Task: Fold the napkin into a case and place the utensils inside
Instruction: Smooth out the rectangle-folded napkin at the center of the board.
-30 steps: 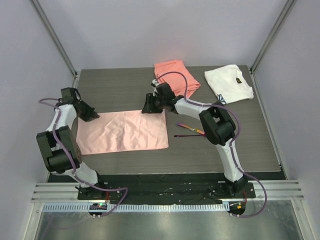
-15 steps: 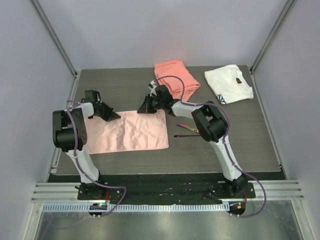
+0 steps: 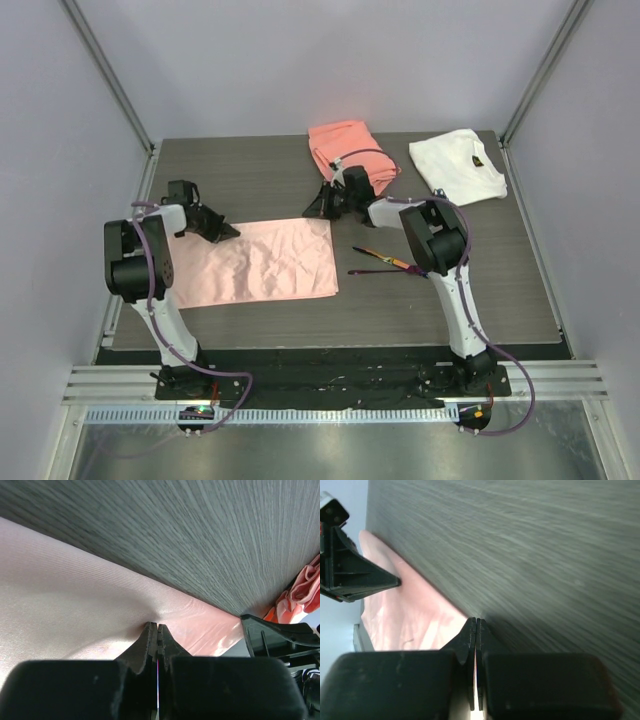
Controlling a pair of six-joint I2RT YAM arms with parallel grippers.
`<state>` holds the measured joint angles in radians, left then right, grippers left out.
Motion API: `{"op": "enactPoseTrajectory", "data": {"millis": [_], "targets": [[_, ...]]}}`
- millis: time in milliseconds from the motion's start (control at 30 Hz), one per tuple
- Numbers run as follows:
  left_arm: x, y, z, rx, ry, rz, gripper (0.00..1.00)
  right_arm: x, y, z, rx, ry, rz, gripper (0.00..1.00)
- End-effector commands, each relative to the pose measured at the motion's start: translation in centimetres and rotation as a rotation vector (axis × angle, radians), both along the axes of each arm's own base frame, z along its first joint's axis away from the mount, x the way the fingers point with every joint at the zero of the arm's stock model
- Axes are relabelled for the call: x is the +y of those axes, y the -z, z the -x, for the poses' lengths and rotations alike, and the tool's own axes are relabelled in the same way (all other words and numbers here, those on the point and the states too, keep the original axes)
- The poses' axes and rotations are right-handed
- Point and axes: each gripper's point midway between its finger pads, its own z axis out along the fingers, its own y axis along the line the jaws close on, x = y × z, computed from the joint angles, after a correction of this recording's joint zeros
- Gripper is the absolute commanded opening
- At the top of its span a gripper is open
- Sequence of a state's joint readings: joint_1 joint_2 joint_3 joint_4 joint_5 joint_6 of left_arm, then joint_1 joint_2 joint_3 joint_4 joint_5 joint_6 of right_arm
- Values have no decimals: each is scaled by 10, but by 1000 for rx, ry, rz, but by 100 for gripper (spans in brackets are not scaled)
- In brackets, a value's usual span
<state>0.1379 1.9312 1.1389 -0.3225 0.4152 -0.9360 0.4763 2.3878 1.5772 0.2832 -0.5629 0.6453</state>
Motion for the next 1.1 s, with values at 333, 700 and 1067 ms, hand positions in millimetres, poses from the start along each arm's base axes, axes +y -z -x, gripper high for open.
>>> {"op": "enactPoseTrajectory", "data": {"millis": [333, 700, 1067], "targets": [[30, 27, 30, 132, -4, -151, 0, 14, -97, 20, -102, -29, 8, 1], [35, 34, 38, 181, 11, -177, 0, -25, -16, 15, -4, 28, 67, 1], [24, -22, 20, 35, 127, -136, 16, -23, -63, 50, -61, 39, 192, 1]]}}
